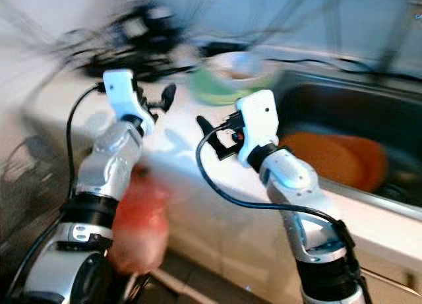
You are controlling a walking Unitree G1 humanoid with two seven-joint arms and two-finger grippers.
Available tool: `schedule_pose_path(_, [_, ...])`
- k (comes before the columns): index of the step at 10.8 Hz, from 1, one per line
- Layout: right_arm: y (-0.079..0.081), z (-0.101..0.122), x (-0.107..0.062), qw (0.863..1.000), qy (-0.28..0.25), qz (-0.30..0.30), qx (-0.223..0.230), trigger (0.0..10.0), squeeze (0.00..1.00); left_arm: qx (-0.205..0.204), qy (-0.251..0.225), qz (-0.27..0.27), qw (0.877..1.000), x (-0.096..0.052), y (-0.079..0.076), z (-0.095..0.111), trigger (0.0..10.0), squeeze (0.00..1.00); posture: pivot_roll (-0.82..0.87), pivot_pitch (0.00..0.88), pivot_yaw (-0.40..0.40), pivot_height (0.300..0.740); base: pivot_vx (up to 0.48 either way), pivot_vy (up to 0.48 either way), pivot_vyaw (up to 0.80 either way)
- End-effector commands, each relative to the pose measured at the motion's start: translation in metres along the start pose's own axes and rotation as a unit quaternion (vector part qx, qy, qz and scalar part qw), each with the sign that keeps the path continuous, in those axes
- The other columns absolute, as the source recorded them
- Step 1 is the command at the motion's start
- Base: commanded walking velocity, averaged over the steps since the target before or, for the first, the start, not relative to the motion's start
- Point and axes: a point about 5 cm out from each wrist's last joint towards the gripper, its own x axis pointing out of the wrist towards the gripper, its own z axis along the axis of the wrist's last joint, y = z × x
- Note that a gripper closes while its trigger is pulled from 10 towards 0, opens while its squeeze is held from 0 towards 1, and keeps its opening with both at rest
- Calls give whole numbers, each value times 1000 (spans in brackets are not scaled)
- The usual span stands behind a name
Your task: Kitchen organization
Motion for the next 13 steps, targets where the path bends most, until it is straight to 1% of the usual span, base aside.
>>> schedule_pose_path(1, [-3, 2, -2, 1000, -4, -6, -2, 10000, 0, 0, -3, -12, 1000, 1, -7, 3, 10000, 0, -116, 0, 87, 740, 0, 0, 0])
schedule_pose_path(5, [-4, 1, -1, 1000, 3, -14, 2, 10000, 0, -3, 1, -12, 1000, 1, -7, 2, 10000, 0, -116, 0, 87, 740, 0, 0, 0])
schedule_pose_path(13, [-7, -1, 0, 1000, 14, -25, 2, 10000, 0, -15, 18, 1, 1000, 1, -3, -4, 10000, 0, -120, 0, 88, 740, 0, 0, -800])
